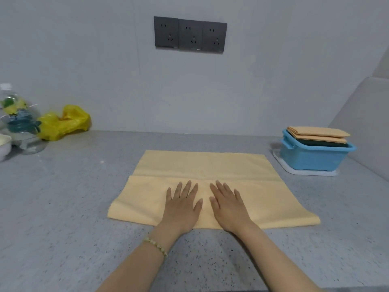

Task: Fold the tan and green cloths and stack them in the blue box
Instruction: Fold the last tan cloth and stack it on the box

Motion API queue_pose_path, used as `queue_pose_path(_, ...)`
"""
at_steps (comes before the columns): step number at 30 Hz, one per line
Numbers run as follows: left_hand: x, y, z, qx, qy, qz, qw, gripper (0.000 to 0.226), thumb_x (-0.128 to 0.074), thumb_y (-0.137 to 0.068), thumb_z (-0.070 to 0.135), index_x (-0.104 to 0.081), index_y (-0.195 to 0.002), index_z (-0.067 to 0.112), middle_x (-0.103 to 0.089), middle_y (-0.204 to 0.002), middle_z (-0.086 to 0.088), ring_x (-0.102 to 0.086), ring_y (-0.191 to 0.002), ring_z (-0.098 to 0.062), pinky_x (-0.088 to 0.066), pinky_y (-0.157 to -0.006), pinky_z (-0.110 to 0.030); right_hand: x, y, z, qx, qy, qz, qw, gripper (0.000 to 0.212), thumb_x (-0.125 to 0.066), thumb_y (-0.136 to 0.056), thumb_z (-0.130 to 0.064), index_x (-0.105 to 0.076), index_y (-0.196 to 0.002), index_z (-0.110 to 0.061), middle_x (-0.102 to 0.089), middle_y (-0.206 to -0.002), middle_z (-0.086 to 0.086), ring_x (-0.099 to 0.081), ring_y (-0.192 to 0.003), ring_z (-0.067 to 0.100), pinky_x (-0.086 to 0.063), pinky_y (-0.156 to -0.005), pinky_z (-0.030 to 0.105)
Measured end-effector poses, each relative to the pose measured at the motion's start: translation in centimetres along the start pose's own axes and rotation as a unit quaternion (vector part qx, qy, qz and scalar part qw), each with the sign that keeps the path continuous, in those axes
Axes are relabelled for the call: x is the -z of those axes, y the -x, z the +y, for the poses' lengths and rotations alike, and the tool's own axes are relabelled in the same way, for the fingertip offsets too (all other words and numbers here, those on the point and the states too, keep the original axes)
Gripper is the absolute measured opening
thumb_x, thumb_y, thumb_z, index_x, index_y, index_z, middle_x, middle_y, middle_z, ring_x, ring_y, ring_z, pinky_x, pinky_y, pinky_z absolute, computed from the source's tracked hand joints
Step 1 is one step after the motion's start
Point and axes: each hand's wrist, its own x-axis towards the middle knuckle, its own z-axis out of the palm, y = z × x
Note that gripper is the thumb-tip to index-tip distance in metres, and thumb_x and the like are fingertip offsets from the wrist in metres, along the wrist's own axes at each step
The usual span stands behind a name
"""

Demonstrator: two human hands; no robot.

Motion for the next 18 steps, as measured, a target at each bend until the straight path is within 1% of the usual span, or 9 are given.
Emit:
queue_pose_path(2,0.1,-0.1,0.1,-0.003,0.005,0.002,1.000,0.056,-0.015,-0.101,0.049,-0.002,-0.153,0.031,0.006,-0.160,0.008,0.010,-0.147,-0.016,0.010,-0.117,-0.043,-0.2,-0.1,0.4,0.001,0.005,0.002,1.000,0.051,-0.016,-0.103,-0.038,-0.008,-0.152,-0.026,-0.001,-0.160,-0.006,0.002,-0.147,0.011,0.003,-0.117,0.035)
queue_pose_path(5,0.1,0.2,-0.8,0.002,0.013,-0.001,1.000,0.059,-0.017,-0.099,0.055,-0.003,-0.152,0.035,0.006,-0.160,0.010,0.010,-0.147,-0.015,0.011,-0.116,-0.043,-0.5,-0.2,0.5,0.004,0.010,0.006,1.000,0.051,-0.016,-0.103,-0.038,-0.009,-0.152,-0.026,-0.001,-0.160,-0.006,0.001,-0.147,0.012,0.001,-0.117,0.035)
queue_pose_path(7,0.6,0.1,-3.0,0.030,0.008,-0.001,1.000,0.061,-0.016,-0.096,0.060,-0.003,-0.152,0.037,0.007,-0.160,0.010,0.010,-0.147,-0.017,0.011,-0.116,-0.045,-0.4,-0.2,0.5,0.006,0.012,0.006,1.000,0.051,-0.016,-0.103,-0.038,-0.009,-0.152,-0.026,-0.001,-0.160,-0.006,0.001,-0.147,0.012,0.001,-0.117,0.035)
queue_pose_path(10,2.0,0.0,-7.5,0.106,0.003,0.004,0.994,0.064,-0.014,-0.095,0.062,-0.002,-0.152,0.036,0.009,-0.160,0.008,0.010,-0.147,-0.021,0.008,-0.117,-0.047,-0.4,-0.2,0.6,0.005,0.012,0.001,1.000,0.051,-0.015,-0.103,-0.038,-0.008,-0.152,-0.027,-0.001,-0.160,-0.007,0.001,-0.147,0.011,0.001,-0.117,0.035)
queue_pose_path(12,2.7,-0.1,-9.4,0.139,0.004,0.008,0.990,0.065,-0.014,-0.095,0.063,-0.002,-0.152,0.035,0.008,-0.160,0.007,0.009,-0.147,-0.022,0.007,-0.118,-0.048,-0.2,-0.4,0.6,0.004,0.005,-0.009,1.000,0.051,-0.017,-0.103,-0.039,-0.011,-0.152,-0.027,-0.004,-0.160,-0.007,-0.001,-0.147,0.011,0.001,-0.117,0.036)
queue_pose_path(13,2.8,-0.1,-9.7,0.142,0.005,0.008,0.990,0.066,-0.014,-0.094,0.063,-0.003,-0.152,0.035,0.007,-0.160,0.007,0.009,-0.147,-0.022,0.006,-0.117,-0.049,0.1,-0.7,0.7,0.005,0.002,-0.011,1.000,0.051,-0.019,-0.102,-0.040,-0.014,-0.151,-0.027,-0.008,-0.159,-0.006,-0.005,-0.146,0.012,0.001,-0.117,0.037)
queue_pose_path(15,2.8,-0.1,-9.6,0.140,0.007,0.007,0.990,0.066,-0.015,-0.095,0.063,-0.003,-0.152,0.034,0.007,-0.160,0.006,0.010,-0.147,-0.023,0.007,-0.117,-0.049,0.9,-1.7,1.0,0.013,0.006,0.004,1.000,0.049,-0.025,-0.101,-0.041,-0.027,-0.148,-0.025,-0.024,-0.154,-0.003,-0.018,-0.142,0.017,-0.002,-0.117,0.037)
queue_pose_path(18,2.7,-0.1,-9.5,0.139,0.008,0.009,0.990,0.065,-0.015,-0.095,0.062,-0.002,-0.152,0.034,0.007,-0.160,0.006,0.010,-0.147,-0.023,0.008,-0.117,-0.050,2.5,-3.6,1.5,0.005,-0.014,0.030,0.999,0.036,-0.037,-0.099,-0.039,-0.047,-0.131,-0.025,-0.044,-0.136,-0.002,-0.035,-0.130,0.022,-0.008,-0.115,0.037)
